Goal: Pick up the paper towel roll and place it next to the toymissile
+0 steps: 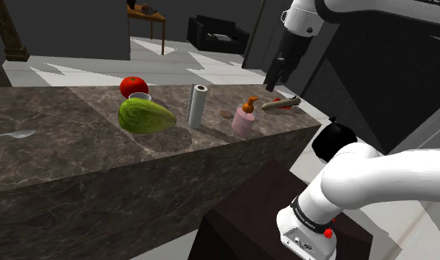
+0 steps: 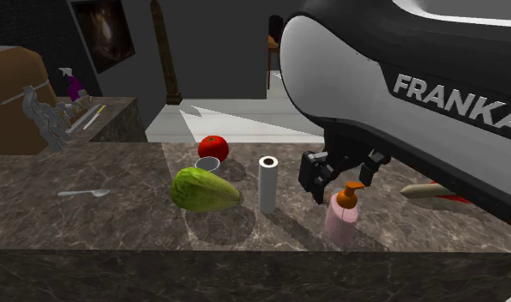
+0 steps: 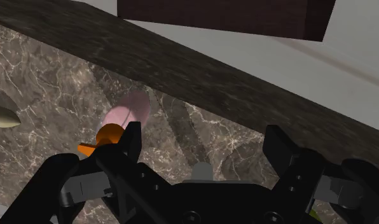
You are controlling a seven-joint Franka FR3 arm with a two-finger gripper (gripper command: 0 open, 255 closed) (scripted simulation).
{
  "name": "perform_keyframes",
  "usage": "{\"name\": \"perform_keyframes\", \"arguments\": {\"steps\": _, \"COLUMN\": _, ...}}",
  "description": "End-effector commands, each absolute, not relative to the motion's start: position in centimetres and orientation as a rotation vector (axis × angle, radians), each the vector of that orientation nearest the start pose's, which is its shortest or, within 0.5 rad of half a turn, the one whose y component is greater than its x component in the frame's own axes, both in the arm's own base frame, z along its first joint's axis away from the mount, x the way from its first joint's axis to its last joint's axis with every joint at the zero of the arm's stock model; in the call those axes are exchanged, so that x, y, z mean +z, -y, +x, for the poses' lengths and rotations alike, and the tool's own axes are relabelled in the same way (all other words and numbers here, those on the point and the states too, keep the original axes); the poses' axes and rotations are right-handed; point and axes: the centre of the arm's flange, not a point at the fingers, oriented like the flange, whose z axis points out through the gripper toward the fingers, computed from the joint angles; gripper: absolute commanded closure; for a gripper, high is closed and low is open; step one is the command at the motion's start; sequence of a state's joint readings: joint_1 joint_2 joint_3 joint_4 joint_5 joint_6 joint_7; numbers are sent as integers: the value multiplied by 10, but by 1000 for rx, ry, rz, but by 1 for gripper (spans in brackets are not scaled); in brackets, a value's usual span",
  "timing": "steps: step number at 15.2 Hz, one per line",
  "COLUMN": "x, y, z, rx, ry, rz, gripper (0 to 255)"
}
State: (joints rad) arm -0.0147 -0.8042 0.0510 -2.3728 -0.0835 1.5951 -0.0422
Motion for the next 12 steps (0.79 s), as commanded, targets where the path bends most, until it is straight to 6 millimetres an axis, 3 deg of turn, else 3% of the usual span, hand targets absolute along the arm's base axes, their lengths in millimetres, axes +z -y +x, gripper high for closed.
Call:
{"name": "perform_keyframes", "arguments": {"steps": 1, "x": 591, "y": -7, "z": 304, "rx": -40, "ry": 105, "rz": -3260, "gripper": 0}}
{"name": "perform_keyframes", "arguments": {"steps": 12, "x": 532, "y": -15, "z": 445, "rx": 42, "ry": 93, "rz": -3236, "gripper": 0}}
